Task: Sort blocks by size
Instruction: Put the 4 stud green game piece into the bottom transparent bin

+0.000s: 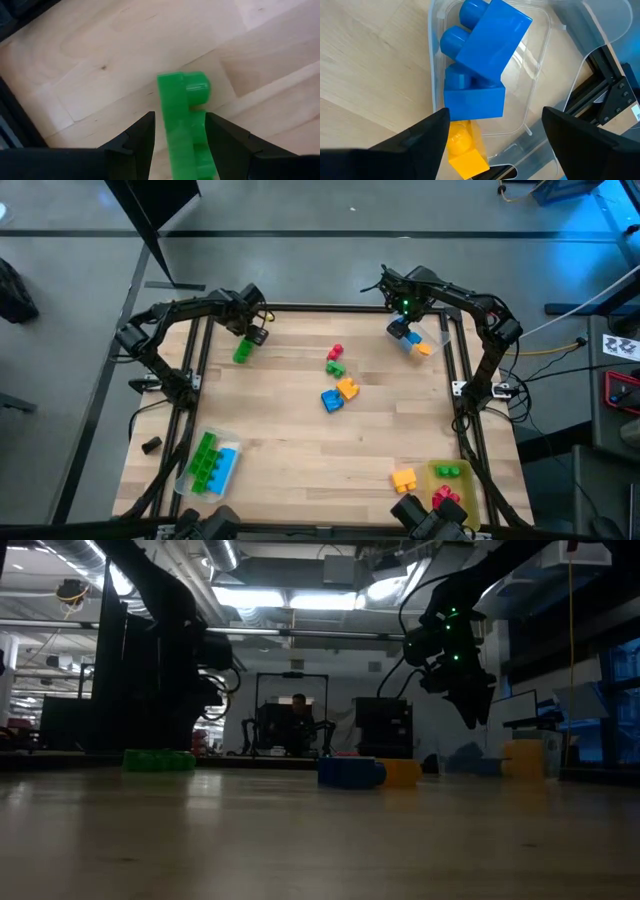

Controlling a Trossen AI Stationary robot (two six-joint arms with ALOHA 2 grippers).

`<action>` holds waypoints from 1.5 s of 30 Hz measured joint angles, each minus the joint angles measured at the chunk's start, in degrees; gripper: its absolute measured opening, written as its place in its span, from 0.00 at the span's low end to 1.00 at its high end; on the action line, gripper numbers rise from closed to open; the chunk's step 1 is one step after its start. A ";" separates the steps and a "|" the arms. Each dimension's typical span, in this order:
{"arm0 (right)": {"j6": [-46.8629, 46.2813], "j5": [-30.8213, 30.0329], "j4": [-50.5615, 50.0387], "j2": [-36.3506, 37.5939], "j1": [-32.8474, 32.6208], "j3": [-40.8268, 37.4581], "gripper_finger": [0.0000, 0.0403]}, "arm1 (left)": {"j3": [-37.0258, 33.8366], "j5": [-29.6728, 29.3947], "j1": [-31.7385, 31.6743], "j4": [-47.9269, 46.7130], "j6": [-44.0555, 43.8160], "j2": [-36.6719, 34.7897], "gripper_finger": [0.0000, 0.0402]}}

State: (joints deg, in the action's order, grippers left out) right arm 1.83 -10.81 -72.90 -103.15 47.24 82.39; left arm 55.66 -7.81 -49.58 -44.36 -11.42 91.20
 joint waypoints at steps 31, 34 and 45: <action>0.02 1.48 0.02 -0.02 0.00 0.02 0.79 | 0.01 7.24 0.02 1.28 2.95 4.52 0.03; 0.02 1.47 0.02 -0.02 0.00 0.02 0.79 | 1.13 9.45 0.05 0.66 3.15 4.50 0.04; 0.02 1.45 0.22 -0.02 0.00 0.02 0.79 | 8.79 17.87 3.73 -10.04 4.01 -8.39 0.01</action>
State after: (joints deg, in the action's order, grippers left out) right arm 1.85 -9.37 -72.69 -103.18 47.24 82.41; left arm 64.45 10.06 -45.85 -54.39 -7.41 82.81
